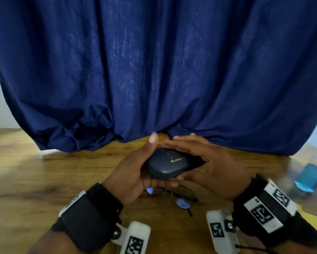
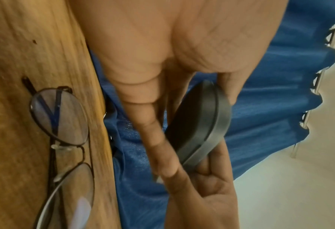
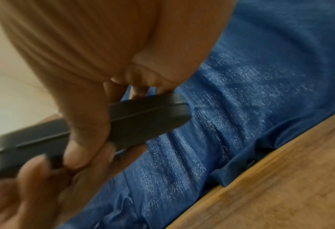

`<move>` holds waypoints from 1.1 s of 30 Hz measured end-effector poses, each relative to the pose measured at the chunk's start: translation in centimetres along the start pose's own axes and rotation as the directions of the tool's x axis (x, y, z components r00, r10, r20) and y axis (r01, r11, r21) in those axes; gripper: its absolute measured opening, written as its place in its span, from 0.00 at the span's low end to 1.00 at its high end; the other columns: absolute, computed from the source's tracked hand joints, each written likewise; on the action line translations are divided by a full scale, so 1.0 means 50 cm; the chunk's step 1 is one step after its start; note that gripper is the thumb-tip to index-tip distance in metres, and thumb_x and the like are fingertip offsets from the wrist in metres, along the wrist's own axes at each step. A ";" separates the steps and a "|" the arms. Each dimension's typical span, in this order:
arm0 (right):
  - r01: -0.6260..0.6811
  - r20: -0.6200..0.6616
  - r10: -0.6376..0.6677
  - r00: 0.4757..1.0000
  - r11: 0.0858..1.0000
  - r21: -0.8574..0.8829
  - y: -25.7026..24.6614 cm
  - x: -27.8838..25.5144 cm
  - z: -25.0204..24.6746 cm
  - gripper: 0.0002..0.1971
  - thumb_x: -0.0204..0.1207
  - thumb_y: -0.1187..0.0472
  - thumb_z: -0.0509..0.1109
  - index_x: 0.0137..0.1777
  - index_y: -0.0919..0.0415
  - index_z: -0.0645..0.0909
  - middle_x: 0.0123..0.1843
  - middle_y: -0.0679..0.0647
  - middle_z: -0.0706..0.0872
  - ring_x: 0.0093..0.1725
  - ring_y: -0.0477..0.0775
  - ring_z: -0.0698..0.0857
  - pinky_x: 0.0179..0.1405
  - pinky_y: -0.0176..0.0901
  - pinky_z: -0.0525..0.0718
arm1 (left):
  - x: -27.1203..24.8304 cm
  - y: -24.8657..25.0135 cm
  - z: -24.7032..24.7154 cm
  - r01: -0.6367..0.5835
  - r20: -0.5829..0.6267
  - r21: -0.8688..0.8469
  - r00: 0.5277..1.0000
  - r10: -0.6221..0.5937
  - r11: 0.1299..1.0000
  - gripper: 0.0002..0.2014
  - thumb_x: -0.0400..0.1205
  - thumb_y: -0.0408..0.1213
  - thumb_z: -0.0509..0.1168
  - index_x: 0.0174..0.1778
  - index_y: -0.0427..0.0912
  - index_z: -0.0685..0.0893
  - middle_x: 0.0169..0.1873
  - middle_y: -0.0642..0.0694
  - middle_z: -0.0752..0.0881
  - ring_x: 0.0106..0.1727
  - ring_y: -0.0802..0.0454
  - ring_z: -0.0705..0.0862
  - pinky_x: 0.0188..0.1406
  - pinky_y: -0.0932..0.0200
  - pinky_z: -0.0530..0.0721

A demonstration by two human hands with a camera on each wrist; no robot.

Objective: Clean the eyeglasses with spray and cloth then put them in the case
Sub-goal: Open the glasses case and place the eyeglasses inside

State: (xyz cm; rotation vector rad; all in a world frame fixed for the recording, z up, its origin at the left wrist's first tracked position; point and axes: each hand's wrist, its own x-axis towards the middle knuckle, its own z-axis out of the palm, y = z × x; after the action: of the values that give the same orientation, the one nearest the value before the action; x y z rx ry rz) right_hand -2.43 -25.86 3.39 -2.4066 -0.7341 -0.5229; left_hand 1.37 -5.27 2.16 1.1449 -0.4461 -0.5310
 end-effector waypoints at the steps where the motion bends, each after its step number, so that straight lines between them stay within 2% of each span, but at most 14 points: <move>1: 0.012 -0.043 -0.016 0.999 0.995 -0.097 0.005 0.001 0.001 0.39 0.66 0.59 0.84 0.75 0.35 0.74 0.78 0.29 0.73 0.81 0.41 0.67 0.81 0.38 0.63 | 0.004 -0.005 0.000 -0.040 -0.021 -0.026 0.999 0.039 0.999 0.25 0.80 0.50 0.68 0.69 0.37 0.84 0.64 0.32 0.89 0.57 0.34 0.91 0.49 0.44 0.93; 3: -0.053 -0.242 -0.006 0.970 0.970 -0.235 0.016 0.002 0.004 0.36 0.68 0.60 0.83 0.73 0.36 0.77 0.79 0.36 0.71 0.78 0.44 0.68 0.80 0.45 0.66 | 0.013 -0.014 -0.006 -0.151 -0.085 0.005 0.985 0.151 0.989 0.22 0.79 0.41 0.74 0.70 0.42 0.84 0.67 0.38 0.89 0.65 0.39 0.88 0.62 0.41 0.89; 5: -0.199 -0.474 0.132 0.871 0.976 -0.094 0.015 0.000 0.002 0.30 0.70 0.65 0.79 0.70 0.41 0.80 0.70 0.43 0.77 0.67 0.45 0.77 0.71 0.49 0.78 | 0.017 -0.017 -0.014 -0.260 -0.140 0.193 0.947 0.289 0.946 0.25 0.78 0.44 0.74 0.72 0.49 0.83 0.69 0.47 0.88 0.71 0.46 0.86 0.72 0.40 0.82; 6: -0.234 -0.512 0.231 0.827 0.970 0.059 0.011 0.000 0.001 0.26 0.72 0.65 0.77 0.68 0.42 0.81 0.64 0.44 0.80 0.61 0.44 0.81 0.66 0.50 0.83 | 0.017 -0.016 -0.019 -0.302 -0.151 0.310 0.921 0.360 0.902 0.26 0.79 0.47 0.74 0.75 0.53 0.81 0.70 0.52 0.87 0.71 0.51 0.85 0.73 0.42 0.82; 7: -0.256 -0.476 0.328 0.816 0.943 0.212 0.006 0.001 0.002 0.22 0.75 0.63 0.77 0.67 0.44 0.81 0.59 0.43 0.83 0.57 0.44 0.85 0.61 0.50 0.86 | 0.015 -0.012 -0.020 -0.333 -0.137 0.416 0.897 0.420 0.846 0.27 0.80 0.49 0.73 0.77 0.56 0.78 0.71 0.57 0.86 0.72 0.58 0.84 0.72 0.48 0.83; 9: -0.316 -0.254 0.441 0.861 0.854 0.415 -0.009 0.003 0.008 0.23 0.76 0.51 0.76 0.71 0.44 0.78 0.59 0.42 0.88 0.56 0.39 0.88 0.60 0.48 0.88 | 0.009 -0.008 -0.014 -0.342 -0.066 0.566 0.888 0.454 0.751 0.31 0.79 0.50 0.72 0.80 0.60 0.73 0.74 0.65 0.81 0.74 0.67 0.80 0.72 0.61 0.82; 11: -0.291 -0.119 0.394 0.911 0.822 0.490 -0.022 0.007 0.018 0.31 0.74 0.42 0.74 0.77 0.42 0.73 0.64 0.41 0.88 0.59 0.40 0.89 0.59 0.49 0.89 | 0.005 -0.012 -0.005 -0.362 0.050 0.588 0.909 0.414 0.723 0.31 0.79 0.49 0.69 0.81 0.58 0.73 0.79 0.67 0.74 0.79 0.69 0.73 0.76 0.61 0.78; 14: -0.206 -0.176 0.324 0.930 0.853 0.479 -0.031 0.007 0.019 0.32 0.73 0.44 0.75 0.77 0.38 0.71 0.57 0.40 0.89 0.48 0.38 0.89 0.43 0.37 0.88 | -0.002 -0.018 0.014 -0.438 0.144 0.488 0.893 0.426 0.755 0.18 0.84 0.42 0.65 0.69 0.45 0.87 0.83 0.59 0.72 0.83 0.64 0.69 0.73 0.50 0.81; 17: -0.166 -0.294 0.265 0.918 0.932 0.323 -0.017 -0.002 0.004 0.33 0.73 0.45 0.77 0.78 0.40 0.73 0.64 0.39 0.85 0.61 0.38 0.85 0.56 0.34 0.85 | -0.003 -0.010 0.014 -0.433 -0.043 0.382 0.874 0.484 0.816 0.14 0.81 0.37 0.70 0.62 0.39 0.87 0.71 0.49 0.86 0.68 0.49 0.88 0.54 0.45 0.92; 20: -0.069 -0.231 0.108 0.967 0.983 0.171 -0.021 -0.005 -0.012 0.31 0.69 0.46 0.80 0.74 0.43 0.80 0.62 0.43 0.84 0.62 0.45 0.84 0.62 0.36 0.83 | 0.001 0.001 -0.003 -0.379 -0.116 0.219 0.905 0.409 0.899 0.31 0.73 0.38 0.80 0.71 0.47 0.76 0.65 0.47 0.88 0.59 0.46 0.92 0.46 0.39 0.94; 25: 0.033 -0.199 -0.021 0.980 0.998 0.058 -0.019 -0.012 -0.013 0.26 0.71 0.51 0.81 0.70 0.50 0.84 0.62 0.47 0.85 0.62 0.48 0.85 0.61 0.38 0.83 | -0.008 0.004 -0.008 -0.319 -0.058 0.398 0.927 0.371 0.860 0.27 0.71 0.36 0.77 0.67 0.39 0.83 0.55 0.44 0.92 0.58 0.46 0.92 0.55 0.51 0.92; 28: 0.068 -0.221 -0.054 0.974 0.996 0.056 -0.024 -0.016 -0.019 0.24 0.72 0.53 0.80 0.69 0.53 0.85 0.61 0.44 0.87 0.59 0.46 0.87 0.58 0.37 0.85 | -0.013 0.009 -0.007 -0.343 -0.047 0.461 0.911 0.409 0.818 0.24 0.69 0.36 0.78 0.62 0.39 0.85 0.50 0.48 0.93 0.53 0.54 0.92 0.51 0.63 0.89; 31: 0.012 -0.239 0.016 0.971 0.993 0.116 -0.025 -0.016 -0.024 0.21 0.74 0.54 0.78 0.67 0.52 0.86 0.58 0.42 0.90 0.56 0.42 0.89 0.54 0.32 0.85 | -0.016 0.011 -0.006 -0.338 -0.051 0.489 0.909 0.413 0.805 0.26 0.69 0.35 0.78 0.64 0.40 0.85 0.53 0.47 0.94 0.55 0.55 0.92 0.52 0.65 0.88; 33: -0.027 -0.267 0.077 0.961 0.982 0.186 -0.021 -0.018 -0.028 0.19 0.75 0.55 0.76 0.66 0.52 0.86 0.56 0.41 0.91 0.54 0.39 0.90 0.52 0.28 0.84 | -0.017 0.011 -0.004 -0.328 -0.009 0.495 0.924 0.382 0.805 0.32 0.71 0.31 0.78 0.73 0.43 0.79 0.57 0.48 0.93 0.58 0.55 0.92 0.53 0.65 0.89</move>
State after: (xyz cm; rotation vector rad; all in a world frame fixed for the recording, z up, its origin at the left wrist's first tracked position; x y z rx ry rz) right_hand -4.01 -26.33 4.41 -2.1246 -0.5696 -0.7176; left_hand 0.91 -4.47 2.54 1.5209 -0.7090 -0.0137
